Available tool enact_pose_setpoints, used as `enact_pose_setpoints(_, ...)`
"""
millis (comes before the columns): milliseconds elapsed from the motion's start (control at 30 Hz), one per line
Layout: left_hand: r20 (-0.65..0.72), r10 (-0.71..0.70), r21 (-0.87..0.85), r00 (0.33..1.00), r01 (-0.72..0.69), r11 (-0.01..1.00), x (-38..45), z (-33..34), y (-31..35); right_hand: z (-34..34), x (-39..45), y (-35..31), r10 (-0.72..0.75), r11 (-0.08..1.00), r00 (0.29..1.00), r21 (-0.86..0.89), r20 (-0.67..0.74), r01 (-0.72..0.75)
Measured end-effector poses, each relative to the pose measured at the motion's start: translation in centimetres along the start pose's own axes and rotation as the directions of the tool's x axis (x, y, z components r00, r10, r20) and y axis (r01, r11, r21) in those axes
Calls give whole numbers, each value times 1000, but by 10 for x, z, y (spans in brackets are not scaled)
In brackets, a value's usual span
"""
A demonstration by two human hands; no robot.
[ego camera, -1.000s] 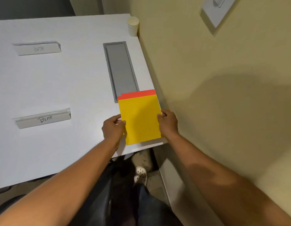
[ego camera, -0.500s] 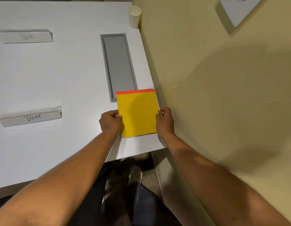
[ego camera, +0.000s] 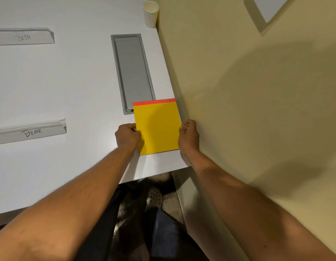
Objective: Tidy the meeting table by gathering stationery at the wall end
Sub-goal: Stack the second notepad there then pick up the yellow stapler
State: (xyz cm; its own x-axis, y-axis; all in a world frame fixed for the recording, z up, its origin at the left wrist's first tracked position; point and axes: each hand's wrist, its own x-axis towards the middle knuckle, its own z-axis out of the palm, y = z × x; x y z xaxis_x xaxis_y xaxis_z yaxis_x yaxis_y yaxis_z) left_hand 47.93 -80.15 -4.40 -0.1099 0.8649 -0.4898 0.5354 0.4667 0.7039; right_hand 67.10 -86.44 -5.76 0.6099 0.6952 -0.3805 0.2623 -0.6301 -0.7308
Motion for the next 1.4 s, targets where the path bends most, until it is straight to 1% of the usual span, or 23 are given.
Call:
enact_pose_setpoints(100, -31, -2, 27, 1000, 2, 1000, -1, -1, -1, -1, -2, 2, 1, 1000, 1000, -4, 2, -1)
enact_pose_setpoints(167, -72, -9, 19, 997, 10, 1000, -2, -3, -2, -2, -3, 3, 2, 1000, 1000, 3, 5, -2)
enact_pose_setpoints(233, -84, -8, 10, 996, 8, 1000, -4, -4, -3, -1, -4, 3, 0, 1000, 1000, 9, 1, 0)
enact_pose_setpoints(500, -58, 37, 25, 998, -35, 999, -14, -4, -4, 0, -5, 3, -6, 1000, 1000, 25, 28, 5)
enact_pose_setpoints(767, 26, 21, -50, 999, -20, 999, -19, -15, -8, -3, -6, -1, -10, 999, 997, 52, 82, 5)
enact_pose_setpoints(867, 79, 51, -2, 996, -51, 999, -28, -21, -3, -6, -10, -3, -16, 999, 994, 54, 105, 10)
enact_pose_setpoints(967, 139, 106, 95, 985, -119, 988, -44, -27, 4, -12, -19, -11, -28, 999, 995, 37, 94, 24)
enact_pose_setpoints(1033, 162, 152, 161, 975, -178, 971, -57, -37, 9, -12, -30, -21, -86, 996, 995, 1, 41, 86)
enact_pose_setpoints(1067, 170, 190, 199, 967, -223, 954, -65, -45, 12, -10, -37, -28, -142, 989, 990, -29, 17, 143)
enact_pose_setpoints(1100, 181, 240, 239, 954, -279, 930, -72, -53, 13, -6, -44, -35, -208, 976, 978, -61, 7, 208)
enact_pose_setpoints(1167, 193, 357, 342, 914, -404, 848, -84, -73, 13, 5, -61, -58, -354, 927, 934, -112, 46, 357)
enact_pose_setpoints(1233, 169, 468, 478, 867, -487, 731, -93, -99, 10, 20, -81, -87, -522, 836, 848, -139, 93, 531)
enact_pose_setpoints(1300, 104, 538, 585, 836, -490, 647, -102, -132, 6, 39, -100, -119, -668, 721, 735, -145, 116, 678)
enact_pose_setpoints(1333, 61, 558, 627, 828, -467, 624, -111, -151, 4, 48, -112, -135, -716, 664, 683, -159, 143, 730)
enact_pose_setpoints(1400, -38, 569, 675, 821, -399, 621, -128, -189, -4, 68, -137, -164, -772, 562, 592, -185, 232, 806)
